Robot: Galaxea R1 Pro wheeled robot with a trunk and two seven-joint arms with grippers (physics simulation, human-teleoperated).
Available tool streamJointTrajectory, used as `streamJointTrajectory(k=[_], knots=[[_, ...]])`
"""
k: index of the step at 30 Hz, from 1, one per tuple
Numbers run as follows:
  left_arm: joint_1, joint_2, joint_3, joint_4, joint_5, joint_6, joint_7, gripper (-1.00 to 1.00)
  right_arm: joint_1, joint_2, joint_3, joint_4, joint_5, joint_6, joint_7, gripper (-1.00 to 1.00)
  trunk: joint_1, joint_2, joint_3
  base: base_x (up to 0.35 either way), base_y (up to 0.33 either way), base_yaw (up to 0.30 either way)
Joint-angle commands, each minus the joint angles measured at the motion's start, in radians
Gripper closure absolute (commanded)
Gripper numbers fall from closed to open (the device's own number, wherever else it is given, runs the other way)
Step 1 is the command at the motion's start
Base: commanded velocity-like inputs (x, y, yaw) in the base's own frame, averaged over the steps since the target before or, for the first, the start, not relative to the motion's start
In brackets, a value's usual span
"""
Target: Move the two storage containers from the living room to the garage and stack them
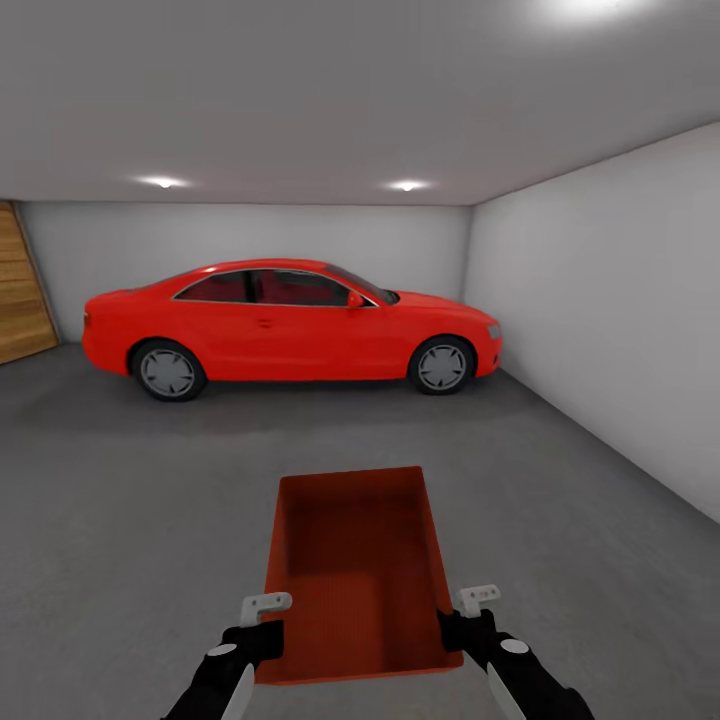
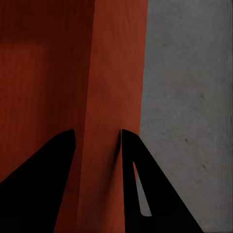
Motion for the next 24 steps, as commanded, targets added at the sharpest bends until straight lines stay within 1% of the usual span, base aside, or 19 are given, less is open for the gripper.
streamJointTrajectory(k=[1,24], knots=[[0.001,0.018,-0.003,-0.003,-0.042,-0.039,0.039,1.00,-0.001,0.000,-0.005,0.002,-0.036,0.005,0.058,1.00,0.001,-0.001,0.000,0.325,0.000,-0.278],[0.001,0.019,-0.003,-0.003,-0.042,-0.040,0.039,1.00,-0.001,0.000,-0.005,0.002,-0.036,0.005,0.057,1.00,0.001,-0.001,0.000,0.326,0.000,-0.279]])
